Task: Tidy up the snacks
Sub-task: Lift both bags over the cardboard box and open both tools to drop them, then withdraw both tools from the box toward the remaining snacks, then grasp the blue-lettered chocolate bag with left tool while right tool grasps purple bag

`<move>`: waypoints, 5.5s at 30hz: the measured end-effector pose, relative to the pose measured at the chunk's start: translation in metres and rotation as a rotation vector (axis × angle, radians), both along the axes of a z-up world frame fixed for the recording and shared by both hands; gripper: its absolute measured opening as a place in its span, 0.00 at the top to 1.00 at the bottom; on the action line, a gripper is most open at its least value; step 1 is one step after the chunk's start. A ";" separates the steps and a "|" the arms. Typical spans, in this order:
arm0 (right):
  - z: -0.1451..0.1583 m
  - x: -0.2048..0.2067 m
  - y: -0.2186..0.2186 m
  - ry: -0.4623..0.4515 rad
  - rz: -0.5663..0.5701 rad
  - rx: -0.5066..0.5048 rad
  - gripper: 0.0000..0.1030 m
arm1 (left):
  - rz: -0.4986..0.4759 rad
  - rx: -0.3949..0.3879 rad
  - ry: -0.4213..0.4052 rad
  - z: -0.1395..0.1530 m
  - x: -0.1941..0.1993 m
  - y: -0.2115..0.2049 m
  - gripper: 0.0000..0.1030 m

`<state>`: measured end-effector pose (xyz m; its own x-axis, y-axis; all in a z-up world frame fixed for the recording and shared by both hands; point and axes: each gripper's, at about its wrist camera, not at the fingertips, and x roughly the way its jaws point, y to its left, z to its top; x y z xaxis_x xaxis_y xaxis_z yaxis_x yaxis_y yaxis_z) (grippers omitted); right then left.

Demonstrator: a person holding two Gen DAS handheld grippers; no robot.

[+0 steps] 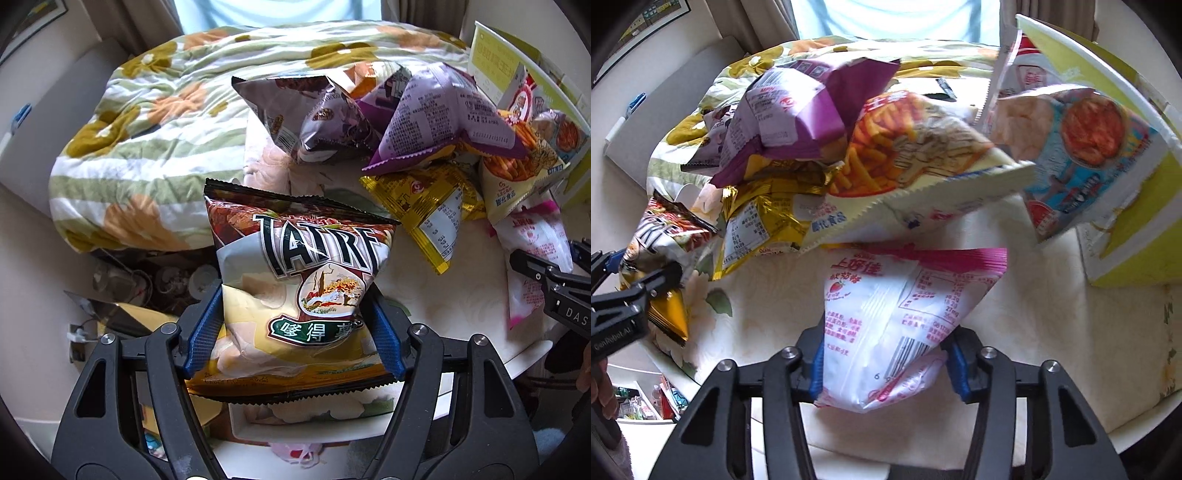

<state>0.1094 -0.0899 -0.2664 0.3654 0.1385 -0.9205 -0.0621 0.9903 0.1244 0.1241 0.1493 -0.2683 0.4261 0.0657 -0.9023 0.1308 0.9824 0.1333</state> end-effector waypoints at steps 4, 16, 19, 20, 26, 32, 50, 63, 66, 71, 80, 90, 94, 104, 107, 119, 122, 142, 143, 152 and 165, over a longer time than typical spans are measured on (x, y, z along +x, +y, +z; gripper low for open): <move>0.010 -0.013 -0.012 -0.011 -0.028 0.001 0.55 | 0.024 -0.029 -0.019 0.015 -0.007 0.003 0.33; 0.104 -0.037 -0.052 -0.162 -0.074 0.060 0.55 | 0.017 -0.159 -0.149 0.109 -0.025 -0.029 0.33; 0.133 -0.034 -0.071 -0.214 -0.079 0.077 0.55 | -0.015 -0.172 -0.202 0.137 -0.021 -0.056 0.33; 0.143 -0.032 -0.080 -0.235 -0.081 0.079 0.55 | -0.029 -0.177 -0.222 0.147 -0.019 -0.069 0.33; 0.180 -0.011 -0.141 -0.332 -0.078 0.063 0.55 | -0.087 -0.210 -0.289 0.187 0.007 -0.155 0.33; 0.188 0.009 -0.217 -0.351 -0.086 0.056 0.55 | -0.139 -0.220 -0.297 0.199 0.037 -0.257 0.33; 0.162 0.052 -0.335 -0.254 -0.079 0.092 0.55 | -0.130 -0.185 -0.079 0.126 0.093 -0.408 0.09; 0.152 0.054 -0.332 -0.215 -0.076 0.131 0.55 | -0.096 -0.167 -0.063 0.126 0.065 -0.365 0.01; 0.148 0.061 -0.327 -0.201 -0.061 0.142 0.55 | -0.079 -0.167 -0.075 0.130 0.056 -0.353 0.01; 0.131 0.079 -0.314 -0.163 -0.026 0.116 0.55 | -0.042 -0.171 -0.091 0.137 0.051 -0.335 0.01; 0.099 0.091 -0.309 -0.087 -0.023 0.100 0.51 | -0.005 -0.160 -0.088 0.136 0.053 -0.318 0.01; 0.106 0.068 -0.314 -0.141 -0.033 0.164 0.03 | -0.014 -0.164 -0.087 0.134 0.051 -0.320 0.01; 0.112 0.060 -0.316 -0.154 -0.032 0.163 0.03 | -0.021 -0.162 -0.102 0.138 0.048 -0.324 0.01; 0.155 0.049 -0.315 -0.216 0.016 0.165 0.03 | 0.010 -0.114 -0.191 0.169 0.018 -0.320 0.01; 0.163 0.048 -0.311 -0.227 0.033 0.162 0.03 | 0.053 -0.088 -0.199 0.176 0.003 -0.307 0.01; 0.187 0.045 -0.266 -0.301 0.054 0.229 0.03 | 0.239 -0.122 -0.228 0.180 -0.031 -0.217 0.01; 0.191 0.044 -0.242 -0.313 0.068 0.214 0.03 | 0.255 -0.134 -0.230 0.178 -0.027 -0.188 0.01; 0.129 0.086 -0.026 -0.172 -0.067 0.208 0.03 | 0.090 -0.275 -0.092 0.124 0.088 0.020 0.01; 0.125 0.088 -0.019 -0.170 -0.079 0.210 0.03 | 0.079 -0.285 -0.072 0.117 0.098 0.027 0.01; 0.091 0.116 0.021 -0.135 -0.171 0.171 0.03 | 0.034 -0.469 0.084 0.050 0.166 0.049 0.01; 0.059 0.135 0.045 -0.064 -0.124 0.153 0.03 | 0.046 -0.519 0.232 -0.017 0.198 0.036 0.10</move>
<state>0.2445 -0.0448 -0.2078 0.4454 0.2256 -0.8665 0.0468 0.9606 0.2741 0.3222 0.1853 -0.2856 0.2204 -0.3972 -0.8909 0.0546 0.9169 -0.3954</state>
